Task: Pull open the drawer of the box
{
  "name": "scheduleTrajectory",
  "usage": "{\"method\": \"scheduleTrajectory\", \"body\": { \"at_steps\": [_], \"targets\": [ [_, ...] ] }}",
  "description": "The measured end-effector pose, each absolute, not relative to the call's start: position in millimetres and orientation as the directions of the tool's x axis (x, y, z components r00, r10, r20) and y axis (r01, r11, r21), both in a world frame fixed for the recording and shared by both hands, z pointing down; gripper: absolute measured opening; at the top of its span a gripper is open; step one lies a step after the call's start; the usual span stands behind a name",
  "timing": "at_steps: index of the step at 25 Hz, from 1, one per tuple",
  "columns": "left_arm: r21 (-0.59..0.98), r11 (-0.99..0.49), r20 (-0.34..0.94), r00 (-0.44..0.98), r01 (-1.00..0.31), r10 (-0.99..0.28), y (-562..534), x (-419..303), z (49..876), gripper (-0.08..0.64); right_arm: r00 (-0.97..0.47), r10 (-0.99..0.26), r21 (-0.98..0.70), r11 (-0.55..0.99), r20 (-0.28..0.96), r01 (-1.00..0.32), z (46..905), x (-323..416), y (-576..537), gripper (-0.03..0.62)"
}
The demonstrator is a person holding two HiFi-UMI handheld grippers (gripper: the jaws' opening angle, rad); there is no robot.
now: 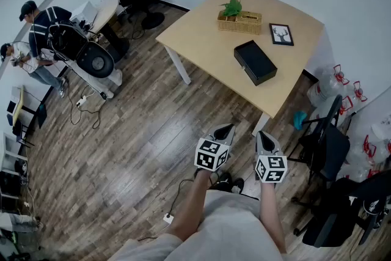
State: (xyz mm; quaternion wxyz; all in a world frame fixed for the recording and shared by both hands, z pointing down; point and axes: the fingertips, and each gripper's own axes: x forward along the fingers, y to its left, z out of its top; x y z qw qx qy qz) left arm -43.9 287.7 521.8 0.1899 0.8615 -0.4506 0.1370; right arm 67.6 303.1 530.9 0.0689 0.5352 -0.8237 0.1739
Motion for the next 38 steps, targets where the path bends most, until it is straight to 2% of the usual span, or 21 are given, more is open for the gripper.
{"method": "scheduleTrajectory", "body": {
  "at_steps": [8, 21, 38],
  "targets": [
    [0.206, -0.514, 0.419, 0.550, -0.832, -0.723, 313, -49, 532, 0.054, -0.441, -0.841, -0.234, 0.382, 0.314, -0.894, 542, 65, 326, 0.002],
    [0.215, -0.494, 0.410, 0.537, -0.842, -0.737, 308, -52, 535, 0.054, -0.527, -0.811, -0.309, 0.448, 0.253, -0.839, 539, 57, 320, 0.002],
    [0.241, -0.480, 0.393, 0.537, -0.843, -0.746, 197, -35, 536, 0.054, -0.518, -0.823, -0.323, 0.437, 0.234, -0.840, 535, 93, 218, 0.002]
  ]
}}
